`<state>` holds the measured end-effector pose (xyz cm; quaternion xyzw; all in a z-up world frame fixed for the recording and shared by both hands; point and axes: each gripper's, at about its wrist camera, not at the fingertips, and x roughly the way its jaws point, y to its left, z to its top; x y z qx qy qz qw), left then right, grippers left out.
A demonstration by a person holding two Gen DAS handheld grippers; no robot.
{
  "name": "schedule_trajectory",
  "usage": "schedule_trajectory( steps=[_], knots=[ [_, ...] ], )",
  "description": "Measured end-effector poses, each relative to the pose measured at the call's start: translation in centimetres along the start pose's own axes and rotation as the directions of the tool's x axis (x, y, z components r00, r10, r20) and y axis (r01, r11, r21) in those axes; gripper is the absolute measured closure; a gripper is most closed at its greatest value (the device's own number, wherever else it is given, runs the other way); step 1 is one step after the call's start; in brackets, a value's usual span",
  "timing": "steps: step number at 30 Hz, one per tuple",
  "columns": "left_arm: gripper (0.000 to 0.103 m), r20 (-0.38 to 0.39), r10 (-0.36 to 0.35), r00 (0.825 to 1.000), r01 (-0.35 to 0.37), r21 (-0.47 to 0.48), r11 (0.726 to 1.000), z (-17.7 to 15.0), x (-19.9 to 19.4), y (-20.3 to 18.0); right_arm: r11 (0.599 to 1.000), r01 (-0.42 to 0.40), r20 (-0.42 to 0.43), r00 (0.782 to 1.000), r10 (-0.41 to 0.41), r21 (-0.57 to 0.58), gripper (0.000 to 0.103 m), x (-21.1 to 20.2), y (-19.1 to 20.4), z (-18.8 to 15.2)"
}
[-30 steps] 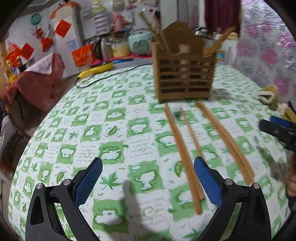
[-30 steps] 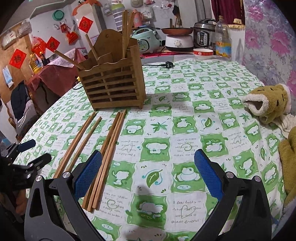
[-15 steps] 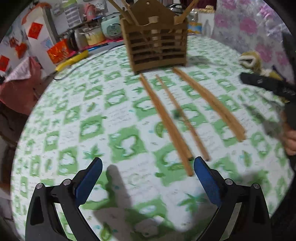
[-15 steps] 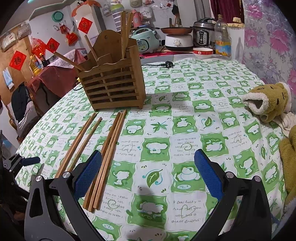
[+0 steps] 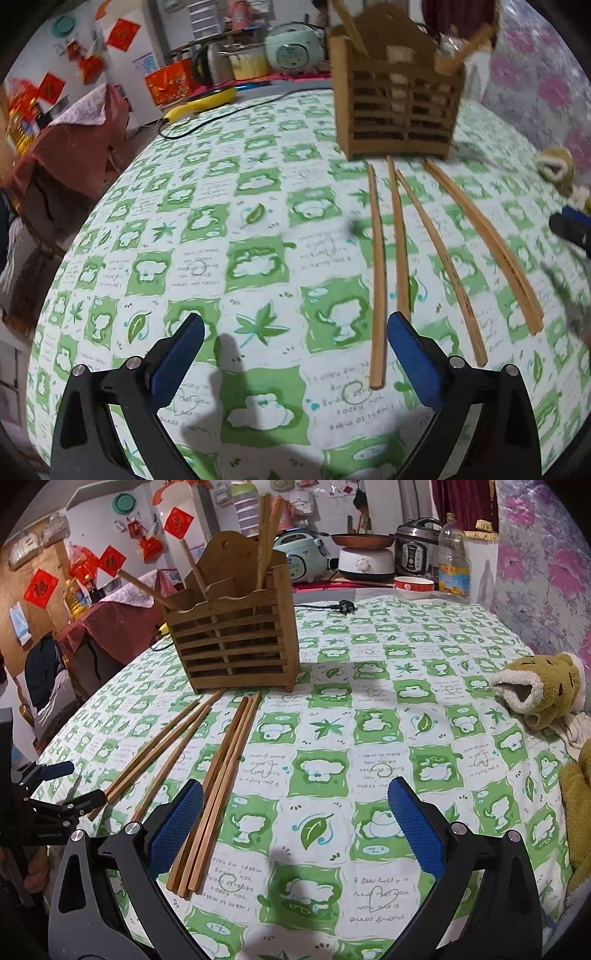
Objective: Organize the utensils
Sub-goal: 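Lower both open grippers over the next loose chopsticks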
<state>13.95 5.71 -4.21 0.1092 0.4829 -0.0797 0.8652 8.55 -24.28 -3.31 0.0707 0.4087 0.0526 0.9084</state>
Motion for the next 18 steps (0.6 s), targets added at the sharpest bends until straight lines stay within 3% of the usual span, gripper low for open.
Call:
schedule_trajectory(
  steps=[5,8,13,18],
  knots=[
    [0.006,-0.004,0.033,0.999,-0.033,0.056,0.998,0.1,0.4,-1.4,0.999,-0.005,-0.013,1.000,0.005,-0.035,0.007,0.2,0.7,-0.2],
    [0.006,-0.009,0.011,1.000,-0.010,0.062,0.998,0.2,0.5,-1.5,0.999,-0.008,-0.020,1.000,0.007,-0.044,0.007,0.3,0.8,-0.4],
    [0.006,0.017,-0.031,0.999,0.028,0.155,0.988,-0.2,-0.2,-3.2,0.997,-0.040,-0.032,0.999,0.038,-0.066,0.007,-0.3,0.9,-0.9],
    [0.006,-0.002,-0.033,0.999,0.033,0.107,0.994,-0.1,0.2,-2.4,0.987,-0.091,-0.079,0.994,0.081,-0.132,0.007,-0.9,1.6,-2.2]
  ],
)
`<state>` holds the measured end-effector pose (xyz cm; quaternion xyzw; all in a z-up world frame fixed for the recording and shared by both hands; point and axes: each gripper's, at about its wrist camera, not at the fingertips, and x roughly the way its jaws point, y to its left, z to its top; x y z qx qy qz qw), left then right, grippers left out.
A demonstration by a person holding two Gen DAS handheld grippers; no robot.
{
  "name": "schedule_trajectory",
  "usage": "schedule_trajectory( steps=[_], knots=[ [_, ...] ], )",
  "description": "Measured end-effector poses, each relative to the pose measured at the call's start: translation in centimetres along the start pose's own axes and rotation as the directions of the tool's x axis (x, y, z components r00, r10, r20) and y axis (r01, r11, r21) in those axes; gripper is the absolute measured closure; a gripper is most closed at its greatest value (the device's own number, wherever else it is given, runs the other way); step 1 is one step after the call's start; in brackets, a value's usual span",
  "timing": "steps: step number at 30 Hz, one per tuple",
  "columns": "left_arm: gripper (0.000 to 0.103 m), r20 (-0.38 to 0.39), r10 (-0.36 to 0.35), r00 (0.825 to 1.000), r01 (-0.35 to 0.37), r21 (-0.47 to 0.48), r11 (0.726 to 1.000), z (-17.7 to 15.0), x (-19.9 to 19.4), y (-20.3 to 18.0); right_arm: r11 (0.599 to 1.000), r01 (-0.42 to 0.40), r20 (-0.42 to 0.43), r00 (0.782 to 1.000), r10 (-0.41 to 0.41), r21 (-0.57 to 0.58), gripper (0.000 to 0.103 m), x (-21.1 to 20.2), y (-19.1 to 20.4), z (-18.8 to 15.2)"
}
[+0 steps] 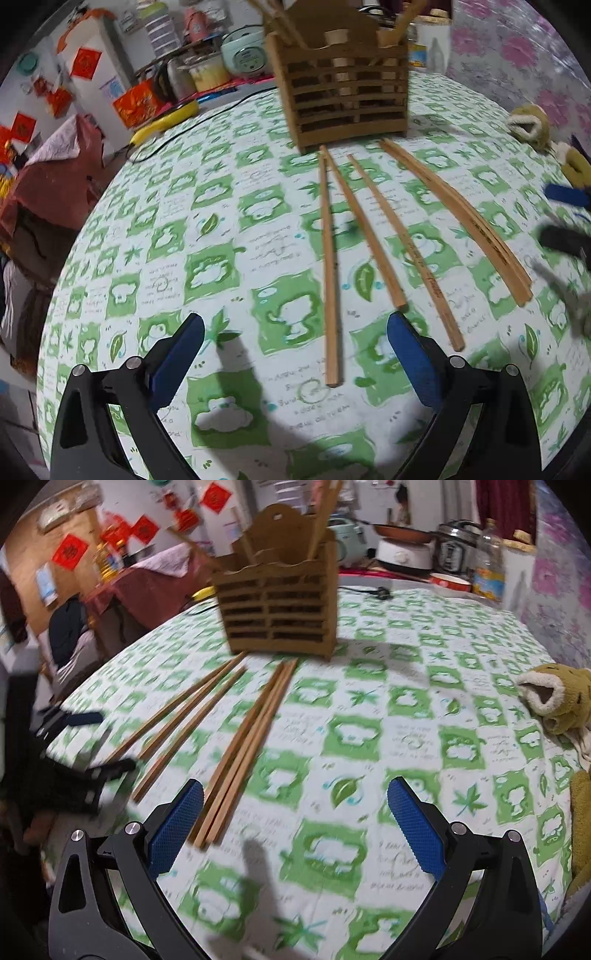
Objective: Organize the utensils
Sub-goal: 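Lower both open grippers over the next loose chopsticks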
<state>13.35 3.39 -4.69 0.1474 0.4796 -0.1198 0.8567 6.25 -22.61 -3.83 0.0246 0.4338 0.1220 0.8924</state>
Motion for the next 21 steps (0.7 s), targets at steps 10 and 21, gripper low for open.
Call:
schedule_trajectory(
  steps=[10,21],
  knots=[
    [0.004,-0.018,-0.017,1.000,0.016,-0.041,0.999,0.1,0.2,0.6,0.986,0.061,-0.087,0.993,-0.075,-0.155,0.012,0.7,2.2,-1.6],
    [0.004,-0.002,0.021,1.000,-0.021,-0.014,1.000,0.0,-0.1,0.1,0.988,-0.004,-0.140,0.990,-0.018,-0.155,0.034,1.9,2.7,-1.1]
  ],
)
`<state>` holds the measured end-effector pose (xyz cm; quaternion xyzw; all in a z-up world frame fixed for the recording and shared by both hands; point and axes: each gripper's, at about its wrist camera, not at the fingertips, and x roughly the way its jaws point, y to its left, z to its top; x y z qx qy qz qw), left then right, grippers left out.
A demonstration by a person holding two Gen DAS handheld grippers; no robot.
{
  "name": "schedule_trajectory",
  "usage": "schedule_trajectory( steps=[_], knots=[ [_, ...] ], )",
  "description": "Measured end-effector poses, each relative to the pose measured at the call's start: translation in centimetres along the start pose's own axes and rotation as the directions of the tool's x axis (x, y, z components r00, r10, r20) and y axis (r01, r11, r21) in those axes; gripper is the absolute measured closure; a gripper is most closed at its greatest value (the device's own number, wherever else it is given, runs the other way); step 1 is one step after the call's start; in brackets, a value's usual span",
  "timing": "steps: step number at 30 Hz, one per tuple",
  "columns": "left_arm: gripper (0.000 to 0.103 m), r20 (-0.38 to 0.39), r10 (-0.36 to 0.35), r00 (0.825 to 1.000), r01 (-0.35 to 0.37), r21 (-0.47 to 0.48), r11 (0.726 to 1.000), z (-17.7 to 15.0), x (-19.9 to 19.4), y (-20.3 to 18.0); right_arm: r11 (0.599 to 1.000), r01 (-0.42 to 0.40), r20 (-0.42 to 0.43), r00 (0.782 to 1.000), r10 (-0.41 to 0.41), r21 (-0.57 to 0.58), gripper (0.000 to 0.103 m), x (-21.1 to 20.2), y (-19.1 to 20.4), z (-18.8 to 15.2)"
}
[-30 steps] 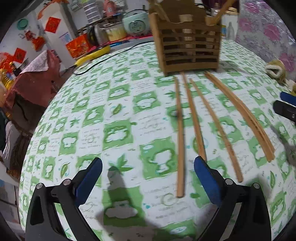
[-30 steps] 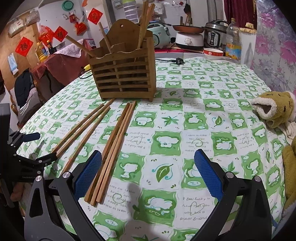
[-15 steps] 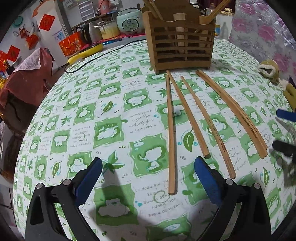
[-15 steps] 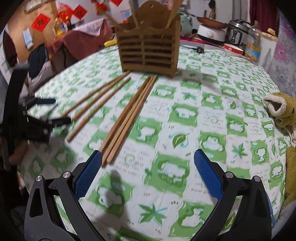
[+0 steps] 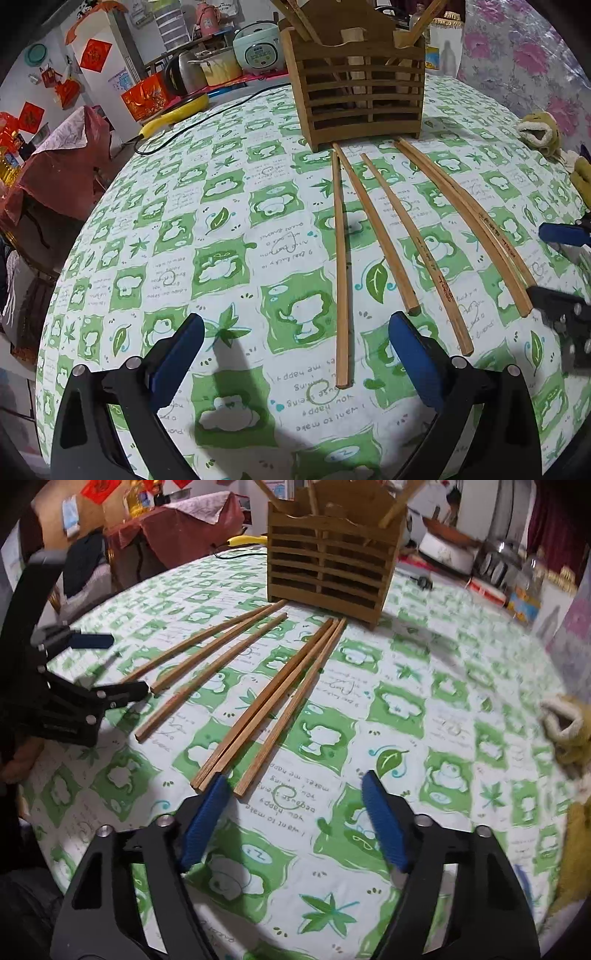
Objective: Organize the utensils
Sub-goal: 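Lower both open grippers over the next loose chopsticks, then close the left gripper on one chopstick while the right gripper grasps another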
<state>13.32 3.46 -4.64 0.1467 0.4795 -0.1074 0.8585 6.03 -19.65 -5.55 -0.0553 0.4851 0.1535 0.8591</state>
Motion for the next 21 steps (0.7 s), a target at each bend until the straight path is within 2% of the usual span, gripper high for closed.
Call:
schedule_trajectory(
  steps=[2,4,12,15,17,19,21],
  knots=[
    [0.004,0.003,0.005,1.000,-0.005,0.006,1.000,-0.1,-0.1,-0.1,0.998,-0.008,0.007,1.000,0.007,0.057,0.048,-0.2,-1.3,-0.1],
    [0.004,0.003,0.003,1.000,-0.004,0.014,1.000,-0.3,-0.2,-0.1,0.997,-0.002,0.012,1.000,0.001,0.082,0.055,-0.4,-2.0,-0.3],
    [0.006,0.002,-0.007,1.000,0.007,0.002,1.000,-1.1,-1.1,0.2,0.996,0.000,0.013,1.000,-0.001,0.084,0.055,-0.4,-2.1,-0.4],
    [0.019,0.010,-0.030,1.000,0.030,0.008,1.000,-1.4,-1.4,-0.1,0.996,0.000,0.017,1.000,-0.001,0.091,0.067,-0.5,-2.3,-0.4],
    [0.032,0.011,-0.060,0.998,0.060,0.004,0.998,-1.6,-1.6,-0.2,0.995,-0.003,0.020,1.000,0.001,0.096,0.084,-0.6,-2.4,-0.4],
    [0.041,0.011,-0.100,0.995,0.100,-0.009,0.995,-1.8,-1.8,-0.1,0.995,-0.019,0.022,1.000,0.016,0.102,0.096,-0.6,-2.5,-0.5],
    [0.046,0.014,-0.129,0.992,0.130,-0.031,0.991,-2.2,-2.0,0.2,0.993,-0.030,0.024,0.999,0.028,0.110,0.096,-0.6,-2.5,-0.5]
  ],
)
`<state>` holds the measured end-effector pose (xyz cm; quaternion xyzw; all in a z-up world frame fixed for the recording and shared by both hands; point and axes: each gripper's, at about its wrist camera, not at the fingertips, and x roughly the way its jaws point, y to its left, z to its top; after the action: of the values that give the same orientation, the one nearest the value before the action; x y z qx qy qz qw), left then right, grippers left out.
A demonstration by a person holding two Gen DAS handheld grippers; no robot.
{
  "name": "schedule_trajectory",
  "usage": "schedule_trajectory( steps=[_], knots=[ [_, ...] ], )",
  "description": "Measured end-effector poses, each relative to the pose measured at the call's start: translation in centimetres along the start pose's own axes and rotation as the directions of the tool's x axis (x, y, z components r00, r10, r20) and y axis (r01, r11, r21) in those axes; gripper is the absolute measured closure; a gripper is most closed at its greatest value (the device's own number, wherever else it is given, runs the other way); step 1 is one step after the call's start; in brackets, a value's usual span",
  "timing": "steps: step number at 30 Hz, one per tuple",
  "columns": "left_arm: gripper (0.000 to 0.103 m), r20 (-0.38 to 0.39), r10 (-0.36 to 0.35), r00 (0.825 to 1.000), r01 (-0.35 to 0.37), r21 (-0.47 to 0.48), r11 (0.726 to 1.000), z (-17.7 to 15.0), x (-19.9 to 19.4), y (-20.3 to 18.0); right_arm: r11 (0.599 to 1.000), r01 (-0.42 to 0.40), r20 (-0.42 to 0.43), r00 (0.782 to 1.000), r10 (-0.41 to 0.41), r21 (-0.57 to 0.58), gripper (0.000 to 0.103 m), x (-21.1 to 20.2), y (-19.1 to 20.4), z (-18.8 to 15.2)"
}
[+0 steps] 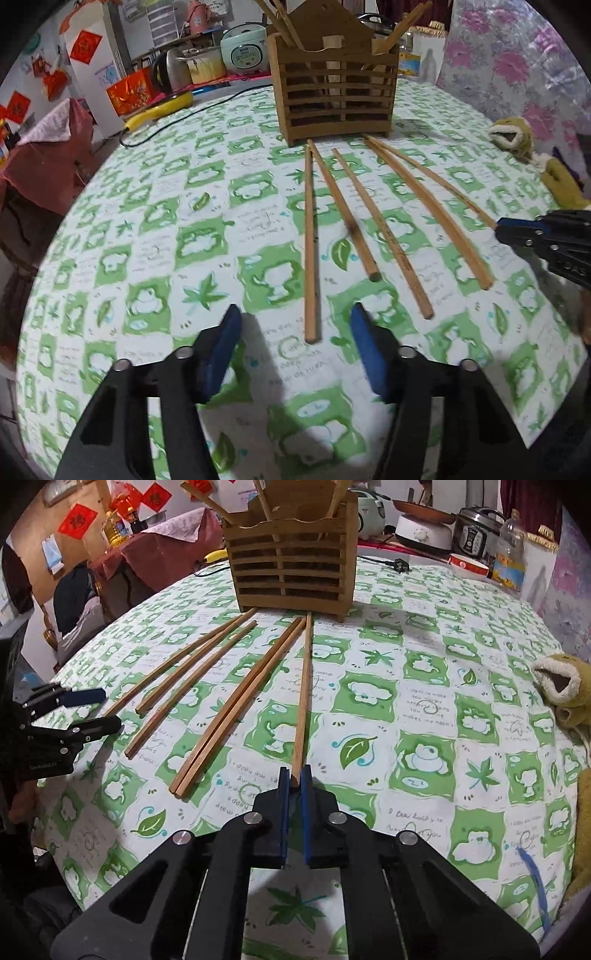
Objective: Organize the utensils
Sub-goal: 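Close the left gripper on one chopstick while the right gripper grasps another, then lift both chopsticks and lower them into the wooden holder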
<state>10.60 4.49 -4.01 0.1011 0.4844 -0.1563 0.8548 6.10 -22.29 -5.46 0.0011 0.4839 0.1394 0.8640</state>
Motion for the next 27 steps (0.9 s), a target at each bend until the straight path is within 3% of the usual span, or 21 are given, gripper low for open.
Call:
schedule_trajectory(
  steps=[6,9,11,12,15,19,23,27],
  knots=[
    [0.055,0.027,-0.013,1.000,0.013,-0.021,1.000,-0.6,-0.4,-0.2,1.000,-0.014,0.017,1.000,0.014,0.015,0.096,-0.3,0.0,-0.6],
    [0.070,0.017,-0.020,1.000,0.020,-0.024,1.000,-0.2,-0.2,-0.3,1.000,-0.018,0.016,1.000,0.018,0.018,0.096,-0.3,-0.1,-0.6],
    [0.094,0.015,-0.024,1.000,0.025,-0.024,0.999,0.1,-0.1,-0.5,1.000,-0.022,0.017,1.000,0.022,0.022,0.096,-0.3,-0.2,-0.6],
    [0.097,0.013,-0.029,0.999,0.030,-0.026,0.999,0.2,0.0,-0.6,0.999,-0.027,0.020,0.999,0.026,0.026,0.096,-0.3,-0.2,-0.6],
    [0.097,0.017,-0.020,1.000,0.020,-0.048,0.999,0.6,-0.3,-0.6,0.999,-0.017,0.050,0.999,0.016,0.032,0.097,-1.1,-0.5,-0.3],
    [0.097,0.097,0.004,0.995,0.000,-0.045,0.999,2.2,-3.2,-0.6,1.000,0.011,0.136,0.991,-0.014,0.019,0.097,-3.8,-0.7,1.2],
    [0.097,0.179,0.013,0.984,-0.005,-0.048,0.999,4.5,-6.2,-0.4,0.999,0.023,0.246,0.969,-0.029,0.027,0.097,-7.1,-1.2,3.5],
    [0.097,0.213,0.013,0.977,0.003,-0.071,0.997,6.6,-7.6,-0.1,0.999,0.014,0.329,0.944,-0.028,0.045,0.097,-9.5,-1.5,5.7]
  ],
)
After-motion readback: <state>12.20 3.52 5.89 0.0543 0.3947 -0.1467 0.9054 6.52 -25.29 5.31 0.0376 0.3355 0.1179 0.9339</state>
